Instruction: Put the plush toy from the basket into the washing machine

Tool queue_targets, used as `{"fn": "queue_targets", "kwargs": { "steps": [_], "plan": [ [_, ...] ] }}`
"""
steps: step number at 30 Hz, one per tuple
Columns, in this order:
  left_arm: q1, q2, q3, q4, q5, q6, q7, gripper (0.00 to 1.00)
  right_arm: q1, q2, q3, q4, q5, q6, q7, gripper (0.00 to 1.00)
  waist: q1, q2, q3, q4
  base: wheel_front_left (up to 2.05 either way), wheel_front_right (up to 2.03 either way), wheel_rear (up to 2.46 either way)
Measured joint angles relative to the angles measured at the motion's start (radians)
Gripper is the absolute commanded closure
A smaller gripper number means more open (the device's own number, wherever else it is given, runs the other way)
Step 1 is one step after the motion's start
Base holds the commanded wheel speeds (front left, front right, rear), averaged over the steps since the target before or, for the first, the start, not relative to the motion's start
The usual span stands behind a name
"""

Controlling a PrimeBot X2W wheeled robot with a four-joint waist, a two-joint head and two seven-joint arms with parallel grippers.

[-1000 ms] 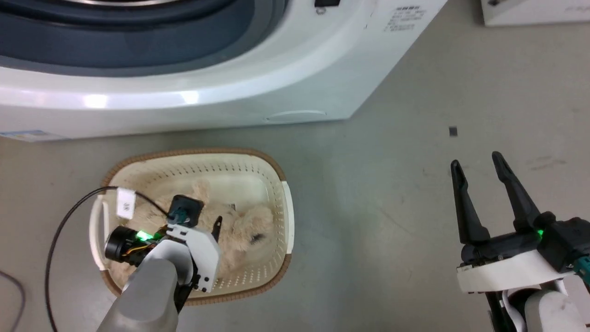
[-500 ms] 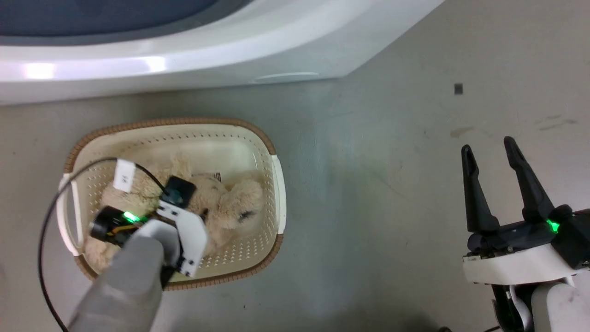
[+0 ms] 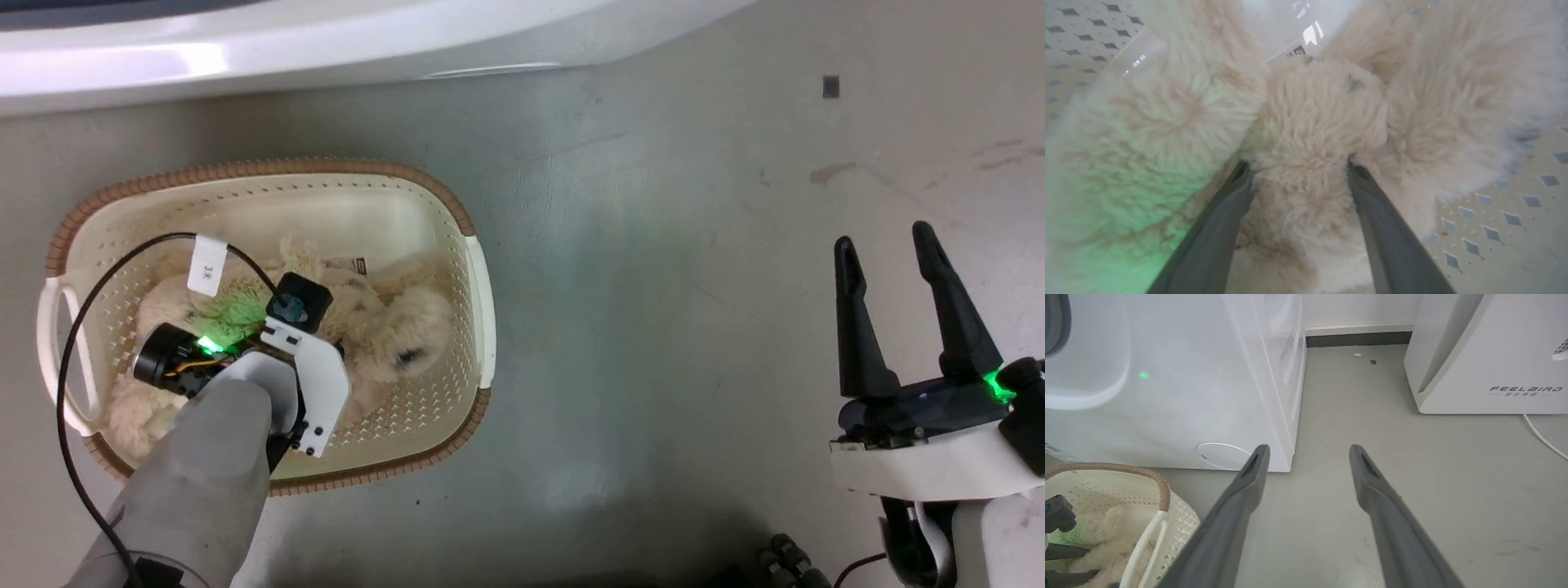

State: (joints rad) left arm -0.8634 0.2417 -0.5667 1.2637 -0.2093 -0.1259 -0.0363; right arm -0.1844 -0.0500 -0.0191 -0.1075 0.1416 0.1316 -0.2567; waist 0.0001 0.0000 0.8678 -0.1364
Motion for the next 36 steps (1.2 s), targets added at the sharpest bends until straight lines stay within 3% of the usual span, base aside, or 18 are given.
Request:
{"fn": "queue_targets", "kwargs": {
  "steps": [8,9,10,22,36],
  "plan": [
    [-0.003,0.001,-0.016,0.007,-0.007,0.001,0.004,0.0,-0.001,0.0,0.0,-0.015,0.0,0.0,-0.001,0.0,-0.0001,0.0,0.022,-0.001,0.0,0.0,0.0],
    [-0.003,0.0,-0.016,0.008,-0.01,0.001,0.009,0.76,-0.001,0.0,0.0,-0.017,0.0,0.0,-0.001,0.0,-0.0001,0.0,0.023,-0.002,0.0,0.0,0.0],
    [-0.003,-0.001,-0.016,0.008,-0.015,0.001,0.011,1.0,-0.001,0.0,-0.001,-0.018,0.0,0.0,-0.001,0.0,-0.0001,0.0,0.024,-0.002,0.0,0.0,0.0],
    [0.035,-0.016,-0.019,0.021,-0.076,0.0,-0.022,1.0,-0.006,0.0,-0.001,-0.01,-0.002,0.0,-0.001,0.0,-0.0001,0.0,-0.03,0.005,0.0,0.0,0.0],
    [0.158,-0.029,-0.007,0.027,-0.134,0.0,-0.167,1.0,-0.009,0.0,0.021,0.046,-0.001,0.0,-0.001,0.0,-0.0002,0.0,-0.231,0.008,0.0,0.0,0.0]
  ]
}}
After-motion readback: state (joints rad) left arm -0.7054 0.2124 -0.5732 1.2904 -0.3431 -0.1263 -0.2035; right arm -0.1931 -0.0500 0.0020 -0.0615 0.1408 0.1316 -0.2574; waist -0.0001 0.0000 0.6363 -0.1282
